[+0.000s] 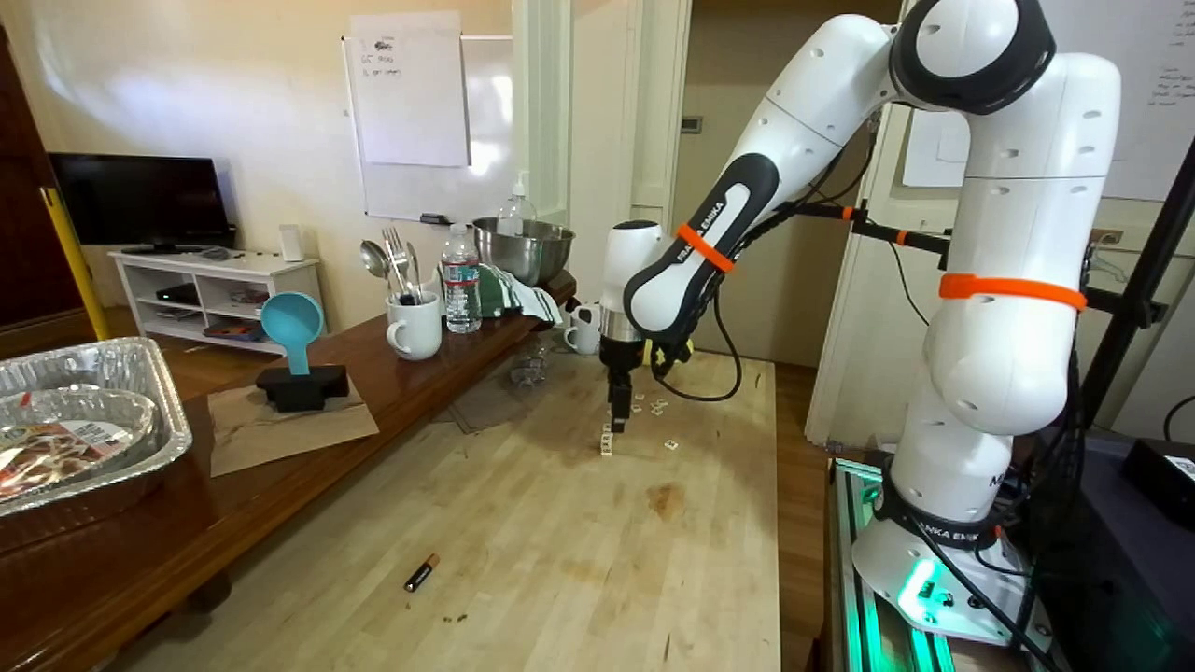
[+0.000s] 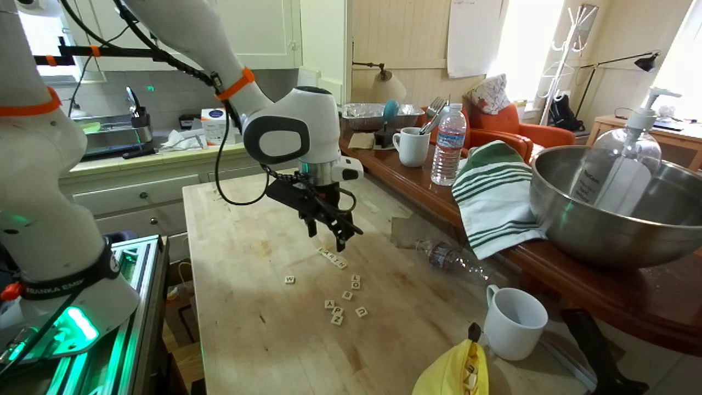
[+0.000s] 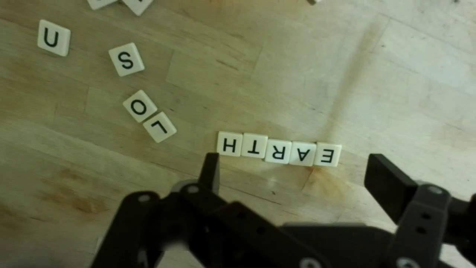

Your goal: Replace the tile letter s with tile letter t, then add tile letter h to the word

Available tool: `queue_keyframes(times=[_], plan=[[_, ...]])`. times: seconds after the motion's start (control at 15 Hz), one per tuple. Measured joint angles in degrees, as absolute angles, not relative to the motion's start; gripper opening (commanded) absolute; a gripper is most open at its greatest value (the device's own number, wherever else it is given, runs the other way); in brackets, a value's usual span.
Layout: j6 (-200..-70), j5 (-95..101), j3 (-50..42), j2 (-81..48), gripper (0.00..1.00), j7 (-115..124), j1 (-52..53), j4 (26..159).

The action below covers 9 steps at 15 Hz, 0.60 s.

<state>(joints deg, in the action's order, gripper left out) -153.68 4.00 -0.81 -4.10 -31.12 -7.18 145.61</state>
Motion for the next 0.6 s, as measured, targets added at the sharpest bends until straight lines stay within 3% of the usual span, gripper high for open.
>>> queue_keyframes(times=[0.6], plan=[[-152.79,3.64,-0.82,-3.48,1.00,-30.42,-7.14,145.65]])
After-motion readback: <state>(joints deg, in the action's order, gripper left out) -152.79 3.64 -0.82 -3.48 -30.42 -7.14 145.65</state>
